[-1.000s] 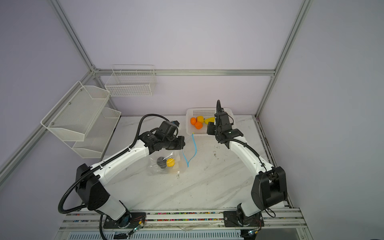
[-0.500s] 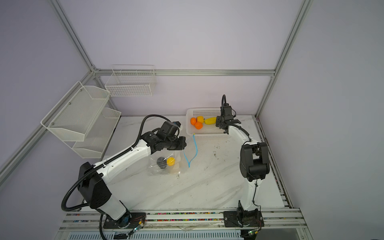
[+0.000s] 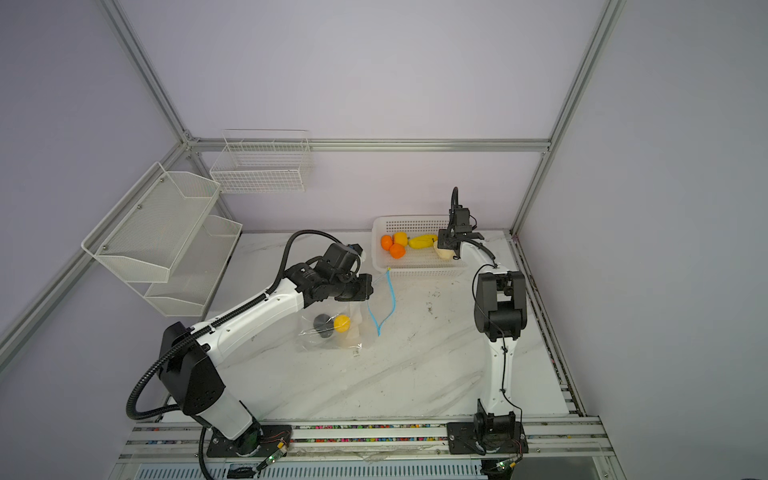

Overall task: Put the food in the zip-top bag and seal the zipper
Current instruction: 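Lower the right gripper onto the pale pear and close on it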

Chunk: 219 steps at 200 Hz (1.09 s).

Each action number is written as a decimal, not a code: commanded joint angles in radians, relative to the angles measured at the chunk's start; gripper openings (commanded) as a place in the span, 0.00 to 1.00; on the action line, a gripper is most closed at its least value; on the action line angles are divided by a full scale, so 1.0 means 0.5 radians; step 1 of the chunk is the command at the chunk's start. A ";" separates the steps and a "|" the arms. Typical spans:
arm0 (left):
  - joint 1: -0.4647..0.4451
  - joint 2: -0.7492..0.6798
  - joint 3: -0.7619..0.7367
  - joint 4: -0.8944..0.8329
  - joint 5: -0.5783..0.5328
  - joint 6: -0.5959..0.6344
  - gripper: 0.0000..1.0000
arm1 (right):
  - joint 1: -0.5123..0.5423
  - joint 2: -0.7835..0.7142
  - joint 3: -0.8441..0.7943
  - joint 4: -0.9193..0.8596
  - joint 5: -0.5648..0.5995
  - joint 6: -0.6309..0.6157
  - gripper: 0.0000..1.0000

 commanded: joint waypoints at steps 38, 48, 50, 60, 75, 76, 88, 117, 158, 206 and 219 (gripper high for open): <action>0.001 0.010 0.160 0.007 0.027 0.022 0.00 | -0.006 0.173 0.170 -0.085 -0.119 -0.001 0.76; 0.001 0.011 0.163 0.007 0.027 0.020 0.00 | -0.008 0.205 0.199 -0.102 -0.126 0.012 0.77; 0.002 0.012 0.163 0.006 0.028 0.022 0.00 | -0.008 0.213 0.208 -0.106 -0.126 0.012 0.77; 0.001 0.010 0.162 0.004 0.029 0.020 0.00 | -0.008 0.241 0.236 -0.128 -0.126 0.018 0.78; 0.002 0.009 0.159 0.004 0.026 0.021 0.00 | -0.008 0.274 0.260 -0.144 -0.126 0.022 0.78; 0.003 0.011 0.159 0.002 0.026 0.021 0.00 | -0.008 0.275 0.262 -0.144 -0.128 0.023 0.78; 0.001 0.010 0.159 -0.001 0.025 0.019 0.00 | -0.006 0.287 0.264 -0.145 -0.130 0.026 0.78; 0.001 0.013 0.159 -0.002 0.021 0.019 0.00 | -0.008 0.308 0.254 -0.141 -0.136 0.031 0.79; 0.001 0.013 0.159 -0.001 0.023 0.024 0.00 | -0.008 0.341 0.251 -0.136 -0.145 0.035 0.80; 0.001 0.022 0.156 -0.001 0.023 0.023 0.00 | -0.006 0.361 0.247 -0.123 -0.192 0.053 0.78; 0.001 0.025 0.159 -0.001 0.026 0.024 0.00 | -0.006 0.365 0.247 -0.120 -0.196 0.052 0.77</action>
